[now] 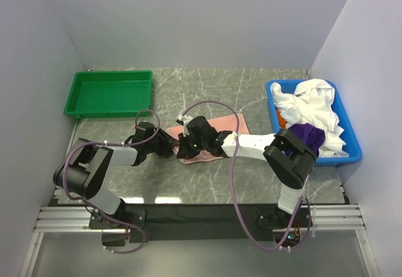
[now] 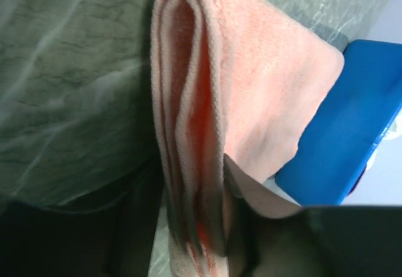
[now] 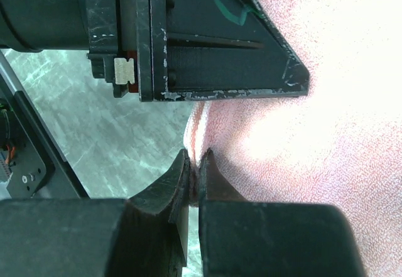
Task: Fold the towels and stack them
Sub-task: Neatly place the folded towel into the bin
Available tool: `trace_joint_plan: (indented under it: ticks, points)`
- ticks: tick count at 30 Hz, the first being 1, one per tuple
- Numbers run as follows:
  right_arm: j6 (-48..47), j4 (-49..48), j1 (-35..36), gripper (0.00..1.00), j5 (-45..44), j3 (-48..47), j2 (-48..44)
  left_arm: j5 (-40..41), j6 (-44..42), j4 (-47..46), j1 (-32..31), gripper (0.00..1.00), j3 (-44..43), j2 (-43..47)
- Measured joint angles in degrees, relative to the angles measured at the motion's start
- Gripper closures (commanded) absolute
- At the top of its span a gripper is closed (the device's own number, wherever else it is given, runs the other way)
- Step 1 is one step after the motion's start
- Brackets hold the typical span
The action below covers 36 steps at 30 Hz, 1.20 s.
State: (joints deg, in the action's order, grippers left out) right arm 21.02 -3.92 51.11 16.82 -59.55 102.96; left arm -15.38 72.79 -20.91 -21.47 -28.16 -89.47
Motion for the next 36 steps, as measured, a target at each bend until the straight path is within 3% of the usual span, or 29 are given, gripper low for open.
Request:
trace_joint_plan:
  ticks: [3, 8, 12, 13, 17, 25, 30, 36]
  points:
    - [0.0, 0.0, 0.0, 0.98, 0.2, 0.0, 0.0, 0.7, -0.1, -0.1, 0.0, 0.62, 0.3, 0.0]
    - [-0.6, 0.3, 0.0, 0.56, 1.0, 0.0, 0.0, 1.7, -0.8, 0.4, 0.0, 0.71, 0.4, 0.0]
    - [-2.4, 2.6, 0.0, 0.39, 1.9, -0.1, -0.9, 1.9, -2.0, 0.7, 0.1, 0.74, 0.4, 0.0]
    - [-3.1, 3.7, 0.0, 0.37, 1.8, -0.1, -1.8, 2.0, -2.3, 0.9, 0.2, 0.75, 0.4, 0.1]
    - [-6.3, 8.7, 0.0, 0.32, 0.0, -0.3, -7.5, 2.2, -4.2, 2.6, 0.5, 0.99, 0.1, 0.9]
    - [-11.6, 16.3, -0.3, 0.31, -10.0, -0.4, -17.3, 4.0, -13.4, 15.1, 1.9, 0.99, -8.4, 1.8]
    - [-12.0, 18.1, -0.5, 0.32, -12.8, 2.1, -21.5, 4.2, -22.4, 26.0, 6.2, 0.99, -23.3, -1.2]
    - [-11.0, 18.2, -0.5, 0.32, -11.8, 7.8, -25.6, 4.9, -32.1, 37.5, 12.3, 0.99, -44.3, -10.8]
